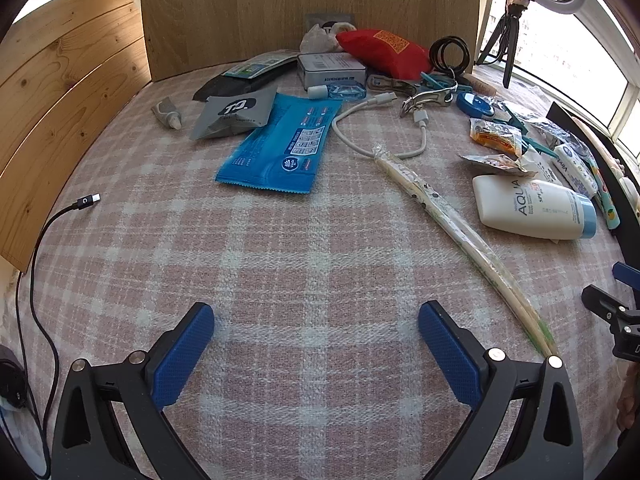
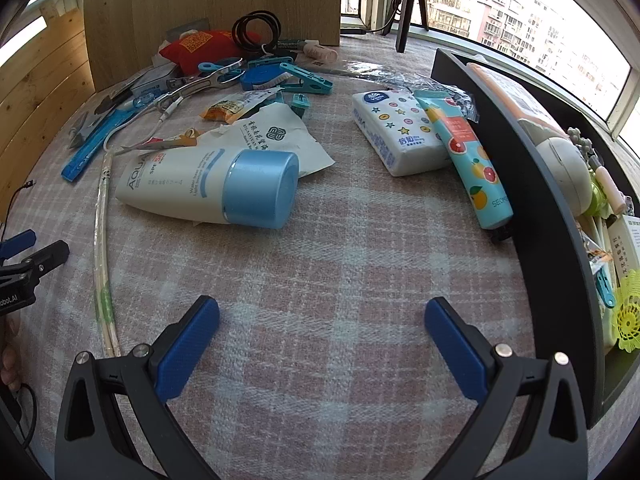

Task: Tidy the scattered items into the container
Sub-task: 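Move both tools over the scattered items on the table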

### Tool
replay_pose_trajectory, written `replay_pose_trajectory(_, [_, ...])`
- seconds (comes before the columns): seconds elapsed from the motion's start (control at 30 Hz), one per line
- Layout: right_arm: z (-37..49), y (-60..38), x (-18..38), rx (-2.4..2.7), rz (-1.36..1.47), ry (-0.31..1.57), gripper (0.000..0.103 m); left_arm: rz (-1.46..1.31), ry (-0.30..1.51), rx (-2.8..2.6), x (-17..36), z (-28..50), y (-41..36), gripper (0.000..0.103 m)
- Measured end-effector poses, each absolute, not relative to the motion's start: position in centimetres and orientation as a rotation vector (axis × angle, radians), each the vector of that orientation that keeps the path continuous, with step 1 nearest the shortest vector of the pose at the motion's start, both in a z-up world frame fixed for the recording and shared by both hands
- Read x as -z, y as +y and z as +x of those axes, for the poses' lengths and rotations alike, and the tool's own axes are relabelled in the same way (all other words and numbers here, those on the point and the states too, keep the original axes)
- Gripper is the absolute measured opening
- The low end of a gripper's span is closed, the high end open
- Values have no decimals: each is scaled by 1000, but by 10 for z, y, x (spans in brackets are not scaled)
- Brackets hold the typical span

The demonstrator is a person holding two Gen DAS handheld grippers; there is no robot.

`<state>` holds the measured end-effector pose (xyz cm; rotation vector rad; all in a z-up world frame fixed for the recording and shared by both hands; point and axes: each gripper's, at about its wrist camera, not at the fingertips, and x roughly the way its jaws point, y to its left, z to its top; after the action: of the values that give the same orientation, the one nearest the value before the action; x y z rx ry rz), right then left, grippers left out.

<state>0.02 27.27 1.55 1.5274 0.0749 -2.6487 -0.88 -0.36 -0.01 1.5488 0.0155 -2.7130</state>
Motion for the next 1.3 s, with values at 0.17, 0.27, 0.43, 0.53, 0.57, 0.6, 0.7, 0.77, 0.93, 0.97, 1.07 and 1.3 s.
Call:
replay_pose_trajectory(0.17, [1, 275, -26, 2526, 1550, 40, 103, 1552, 51, 2651, -15, -11, -13, 99])
replay_pose_trajectory(0.27, [3, 280, -46, 2532, 1474, -23, 103, 1496, 34, 2648, -34, -13, -18, 99])
replay_pose_trajectory(0.43, [-9, 294, -86, 2600, 1320, -148, 103, 1433, 67, 2675, -67, -20, -28, 99])
replay_pose_trajectory(0.53, [-31, 298, -107, 2614, 1290, -108, 103, 1405, 51, 2689, -86, -31, -30, 99])
replay_pose_trajectory(0.57, [-37, 300, -113, 2607, 1278, -97, 103, 1398, 37, 2690, -90, -35, -31, 99])
replay_pose_trajectory(0.6, [-44, 301, -119, 2596, 1268, -94, 103, 1398, 20, 2689, -95, -40, -32, 99])
replay_pose_trajectory(0.7, [-62, 302, -140, 2577, 1214, -74, 103, 1371, -21, 2688, -112, -56, -39, 95])
replay_pose_trajectory(0.77, [-74, 297, -153, 2592, 1173, 24, 103, 1368, -1, 2697, -123, -67, -44, 93])
replay_pose_trajectory(0.93, [-110, 279, -177, 2535, 1163, 192, 103, 1408, 60, 2714, -140, -104, -48, 92])
replay_pose_trajectory(0.97, [-117, 276, -180, 2525, 1159, 216, 103, 1422, 70, 2717, -140, -112, -47, 92])
replay_pose_trajectory(1.07, [-138, 266, -184, 2515, 1162, 307, 103, 1459, 68, 2715, -136, -137, -39, 92])
replay_pose_trajectory(1.3, [-177, 256, -172, 2450, 1146, 360, 103, 1559, 67, 2720, -113, -184, -17, 93])
